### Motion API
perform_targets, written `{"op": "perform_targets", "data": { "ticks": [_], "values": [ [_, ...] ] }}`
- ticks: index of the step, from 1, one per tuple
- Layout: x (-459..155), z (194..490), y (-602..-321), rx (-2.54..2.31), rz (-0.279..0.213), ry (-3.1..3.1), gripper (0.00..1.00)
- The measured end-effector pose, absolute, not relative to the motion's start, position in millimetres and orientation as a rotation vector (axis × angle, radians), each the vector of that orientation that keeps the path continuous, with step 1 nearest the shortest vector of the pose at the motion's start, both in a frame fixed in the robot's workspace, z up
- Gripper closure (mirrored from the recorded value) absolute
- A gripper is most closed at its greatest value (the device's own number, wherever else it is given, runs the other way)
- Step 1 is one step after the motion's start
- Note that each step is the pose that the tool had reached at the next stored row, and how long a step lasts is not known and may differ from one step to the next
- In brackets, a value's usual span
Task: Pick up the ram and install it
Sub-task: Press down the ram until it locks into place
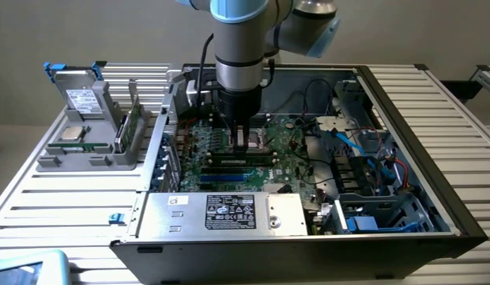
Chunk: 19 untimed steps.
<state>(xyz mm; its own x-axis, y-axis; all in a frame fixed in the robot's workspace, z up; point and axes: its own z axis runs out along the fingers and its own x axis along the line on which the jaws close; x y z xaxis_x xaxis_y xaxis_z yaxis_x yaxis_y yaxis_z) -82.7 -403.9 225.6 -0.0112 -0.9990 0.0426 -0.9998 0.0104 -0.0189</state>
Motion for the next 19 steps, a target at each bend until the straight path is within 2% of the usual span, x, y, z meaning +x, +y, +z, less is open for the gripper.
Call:
{"op": "perform_targets", "data": {
  "ticks": [9, 19],
  "values": [
    [-79, 260, -404, 2.196, 0.067, -2.22, 0.89],
    [-76, 262, -404, 2.196, 0.065, -2.219, 0.89]
  ]
}}
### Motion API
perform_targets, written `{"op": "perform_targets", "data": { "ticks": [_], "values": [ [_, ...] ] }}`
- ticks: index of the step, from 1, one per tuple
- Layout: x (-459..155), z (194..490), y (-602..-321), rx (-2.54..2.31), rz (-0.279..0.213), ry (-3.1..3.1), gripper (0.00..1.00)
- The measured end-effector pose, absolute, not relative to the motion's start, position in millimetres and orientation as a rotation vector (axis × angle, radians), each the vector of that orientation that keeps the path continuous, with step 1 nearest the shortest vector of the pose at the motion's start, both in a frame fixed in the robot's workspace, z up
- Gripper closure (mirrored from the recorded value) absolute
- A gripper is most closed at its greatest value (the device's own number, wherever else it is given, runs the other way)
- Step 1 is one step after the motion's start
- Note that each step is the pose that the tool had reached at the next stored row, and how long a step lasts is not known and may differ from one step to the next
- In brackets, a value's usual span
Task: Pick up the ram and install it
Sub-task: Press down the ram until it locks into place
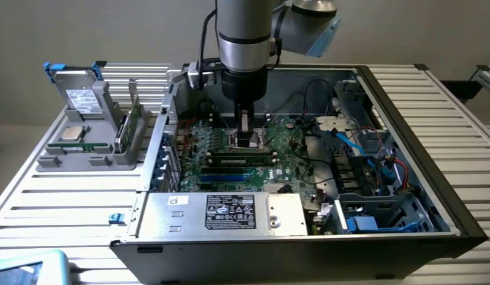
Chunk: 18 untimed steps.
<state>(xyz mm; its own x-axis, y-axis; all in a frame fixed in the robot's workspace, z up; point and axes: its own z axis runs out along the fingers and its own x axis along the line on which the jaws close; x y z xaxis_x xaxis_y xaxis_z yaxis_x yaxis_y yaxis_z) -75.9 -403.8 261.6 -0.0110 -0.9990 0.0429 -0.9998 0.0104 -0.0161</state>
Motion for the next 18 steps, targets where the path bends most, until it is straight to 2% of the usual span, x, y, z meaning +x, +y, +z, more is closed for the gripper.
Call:
{"op": "perform_targets", "data": {
  "ticks": [18],
  "values": [
    [-76.0, 258.2, -403.8, 1.937, 0.061, -2.443, 0.89]
  ]
}}
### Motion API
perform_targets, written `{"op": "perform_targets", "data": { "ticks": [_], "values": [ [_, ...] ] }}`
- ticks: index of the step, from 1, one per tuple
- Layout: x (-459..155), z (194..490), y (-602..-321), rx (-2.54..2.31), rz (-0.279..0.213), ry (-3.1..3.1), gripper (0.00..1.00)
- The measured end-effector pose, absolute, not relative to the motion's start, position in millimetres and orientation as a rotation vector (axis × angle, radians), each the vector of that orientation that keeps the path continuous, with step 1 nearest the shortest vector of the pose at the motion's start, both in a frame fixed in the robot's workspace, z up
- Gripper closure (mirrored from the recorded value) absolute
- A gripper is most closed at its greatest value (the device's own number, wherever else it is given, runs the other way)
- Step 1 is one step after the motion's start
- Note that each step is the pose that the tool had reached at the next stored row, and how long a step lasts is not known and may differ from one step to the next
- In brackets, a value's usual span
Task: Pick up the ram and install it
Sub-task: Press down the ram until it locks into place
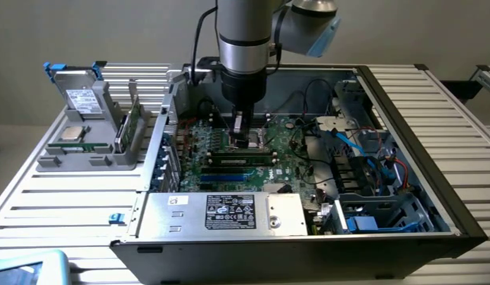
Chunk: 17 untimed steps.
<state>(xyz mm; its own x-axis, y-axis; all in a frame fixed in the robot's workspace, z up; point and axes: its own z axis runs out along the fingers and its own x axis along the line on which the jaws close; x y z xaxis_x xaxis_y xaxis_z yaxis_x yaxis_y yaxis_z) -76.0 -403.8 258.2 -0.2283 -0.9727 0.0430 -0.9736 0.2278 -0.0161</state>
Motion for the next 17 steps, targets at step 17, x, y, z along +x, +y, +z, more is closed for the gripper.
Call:
{"op": "perform_targets", "data": {
  "ticks": [17],
  "values": [
    [-76.0, 258.2, -403.9, 1.661, 0.049, -2.637, 0.89]
  ]
}}
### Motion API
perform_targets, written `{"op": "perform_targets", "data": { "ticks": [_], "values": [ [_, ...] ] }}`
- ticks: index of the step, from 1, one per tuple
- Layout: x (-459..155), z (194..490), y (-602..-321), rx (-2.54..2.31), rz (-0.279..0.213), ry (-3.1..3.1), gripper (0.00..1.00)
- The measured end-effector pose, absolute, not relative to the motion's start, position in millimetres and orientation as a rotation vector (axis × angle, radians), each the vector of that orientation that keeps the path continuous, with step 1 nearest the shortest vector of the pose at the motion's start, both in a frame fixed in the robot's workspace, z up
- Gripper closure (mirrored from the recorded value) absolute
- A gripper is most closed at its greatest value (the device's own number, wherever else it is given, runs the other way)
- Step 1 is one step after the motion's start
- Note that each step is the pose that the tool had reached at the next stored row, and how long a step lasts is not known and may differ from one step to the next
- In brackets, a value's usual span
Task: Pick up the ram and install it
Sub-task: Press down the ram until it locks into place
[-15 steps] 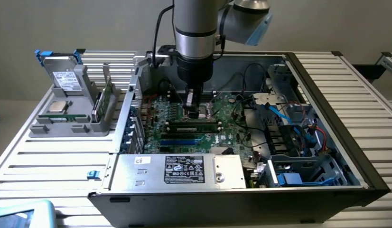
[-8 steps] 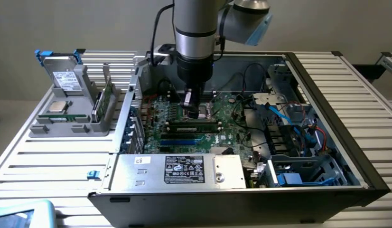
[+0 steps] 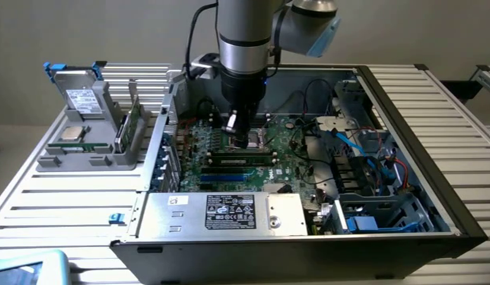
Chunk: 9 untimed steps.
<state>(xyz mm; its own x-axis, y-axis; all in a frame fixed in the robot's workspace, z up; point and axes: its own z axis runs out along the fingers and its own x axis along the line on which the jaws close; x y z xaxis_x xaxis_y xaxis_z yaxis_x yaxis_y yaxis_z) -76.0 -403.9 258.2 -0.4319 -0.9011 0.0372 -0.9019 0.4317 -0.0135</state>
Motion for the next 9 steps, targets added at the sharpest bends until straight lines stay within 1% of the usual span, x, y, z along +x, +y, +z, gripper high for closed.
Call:
{"op": "perform_targets", "data": {
  "ticks": [9],
  "values": [
    [-75.9, 258.2, -403.8, 1.48, 0.046, -2.741, 0.89]
  ]
}}
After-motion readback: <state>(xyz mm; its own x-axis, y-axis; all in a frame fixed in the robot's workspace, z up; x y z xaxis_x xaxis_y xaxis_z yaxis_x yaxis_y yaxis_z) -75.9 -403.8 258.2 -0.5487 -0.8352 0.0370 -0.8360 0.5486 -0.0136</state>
